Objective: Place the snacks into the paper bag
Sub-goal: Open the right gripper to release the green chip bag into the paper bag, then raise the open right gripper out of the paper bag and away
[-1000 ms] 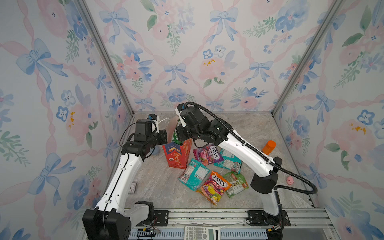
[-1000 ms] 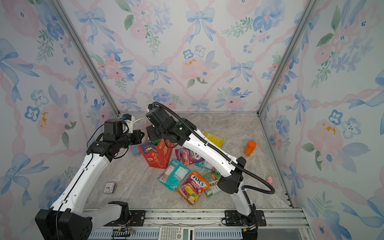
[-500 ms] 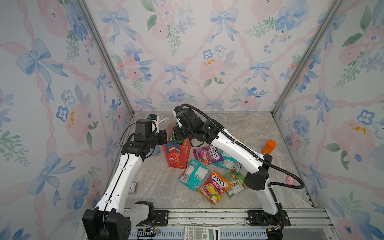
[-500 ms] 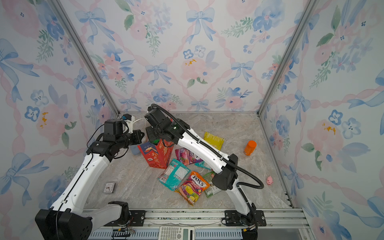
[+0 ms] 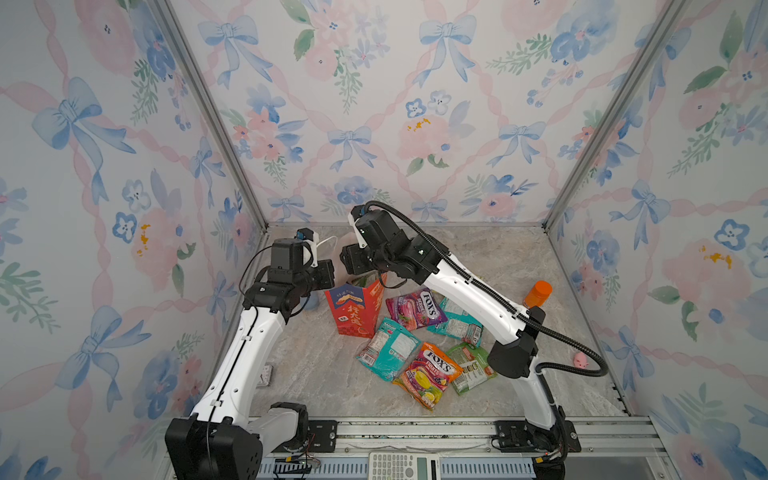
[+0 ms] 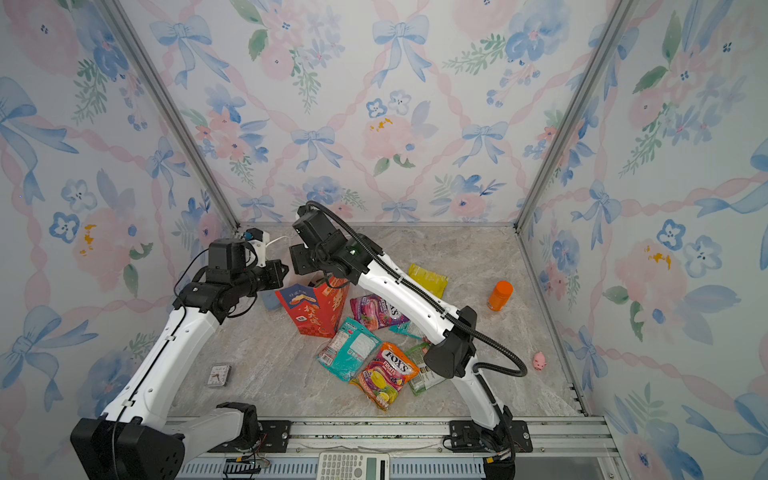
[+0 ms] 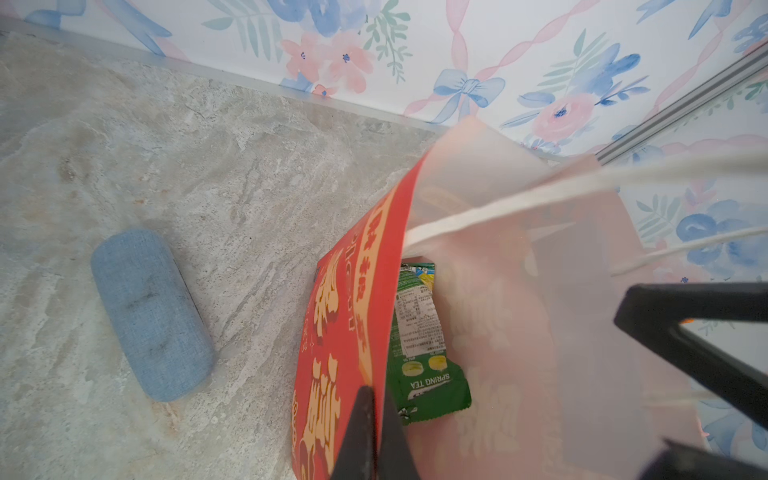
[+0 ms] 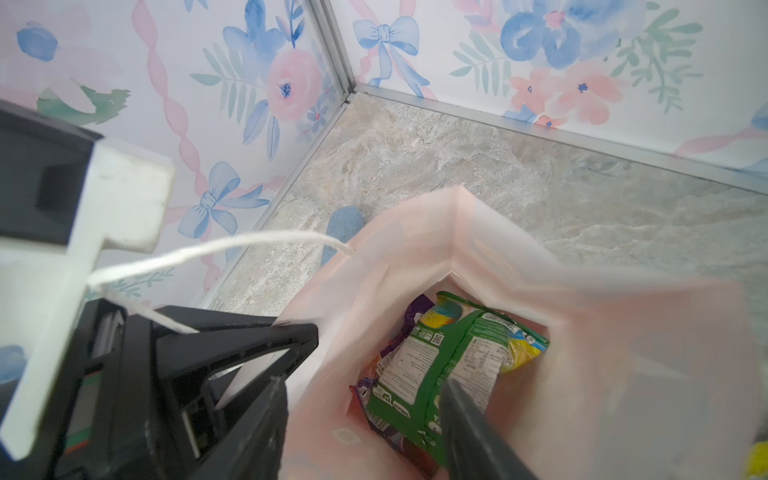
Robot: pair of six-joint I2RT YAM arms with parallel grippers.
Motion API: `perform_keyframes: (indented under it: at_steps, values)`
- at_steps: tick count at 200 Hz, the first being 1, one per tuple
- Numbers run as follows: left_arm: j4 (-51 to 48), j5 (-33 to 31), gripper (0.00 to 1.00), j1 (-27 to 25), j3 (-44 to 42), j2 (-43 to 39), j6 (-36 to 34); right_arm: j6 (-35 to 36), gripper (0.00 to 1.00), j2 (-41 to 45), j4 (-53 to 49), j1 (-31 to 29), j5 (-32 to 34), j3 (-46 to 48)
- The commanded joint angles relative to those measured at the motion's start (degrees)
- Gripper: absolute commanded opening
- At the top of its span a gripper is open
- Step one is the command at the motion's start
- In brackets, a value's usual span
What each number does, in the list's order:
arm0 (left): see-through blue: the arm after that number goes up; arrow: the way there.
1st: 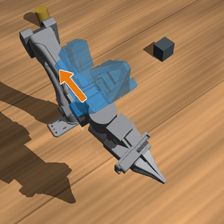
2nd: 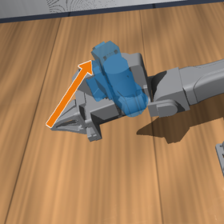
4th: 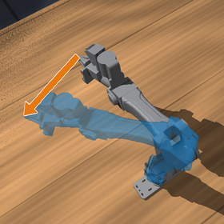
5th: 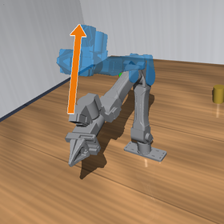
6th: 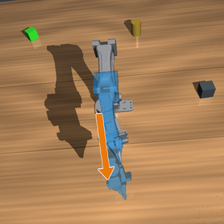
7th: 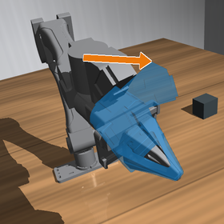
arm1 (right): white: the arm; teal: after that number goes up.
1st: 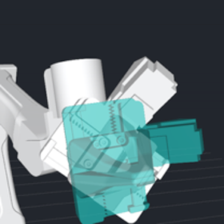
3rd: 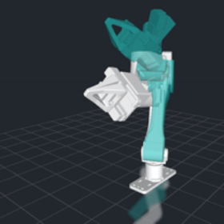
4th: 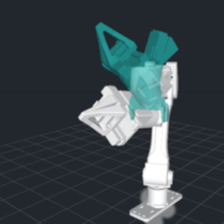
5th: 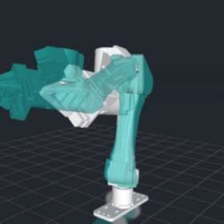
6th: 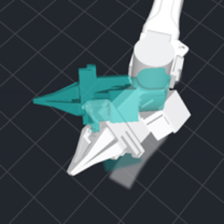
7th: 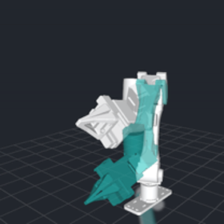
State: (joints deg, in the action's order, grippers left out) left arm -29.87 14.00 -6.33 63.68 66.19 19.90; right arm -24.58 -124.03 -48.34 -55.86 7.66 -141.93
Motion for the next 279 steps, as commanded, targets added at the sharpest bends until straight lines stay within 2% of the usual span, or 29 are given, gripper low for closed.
perform_keyframes:
  at_steps: [1,32,63,122,167,179,190,206,252,279]
  values:
    - [0.6,0.4,0.00,0.0,-0.3,-0.9,-1.0,0.5,0.67,5.5,3.2,0.8,-1.2,2.1]
    - [0.6,0.2,0.00,0.1,-0.4,-0.7,-0.9,1.0,0.75,9.1,6.8,1.1,-3.3,6.8]
    - [0.6,0.3,0.00,0.1,-0.2,-0.6,-0.8,-0.8,0.84,13.1,13.6,2.3,-8.8,14.0]
    - [0.5,0.2,0.00,0.1,-0.1,-0.7,-0.7,-5.5,0.90,17.5,26.8,4.9,-21.4,23.7]
    - [0.7,0.3,0.00,0.1,0.1,-0.4,-0.5,-4.2,1.00,20.5,34.4,5.1,-28.2,27.4]
    - [0.6,0.4,0.00,0.1,0.1,-0.3,-0.5,-3.7,0.99,21.3,36.0,5.1,-29.7,28.1]
    - [0.5,0.4,0.00,0.1,0.1,-0.3,-0.5,-3.3,0.98,22.0,36.6,5.1,-29.7,28.5]
    - [0.6,0.6,0.00,0.1,0.3,-0.3,-0.4,-2.9,0.96,22.6,33.1,5.3,-26.2,27.6]
    - [0.5,0.5,0.00,0.1,0.7,-0.2,-0.4,-3.6,0.97,25.0,31.9,6.6,-25.3,30.7]
    - [0.5,0.3,0.00,0.1,0.7,-0.2,-0.4,-1.5,1.00,28.8,27.5,6.7,-19.9,33.2]
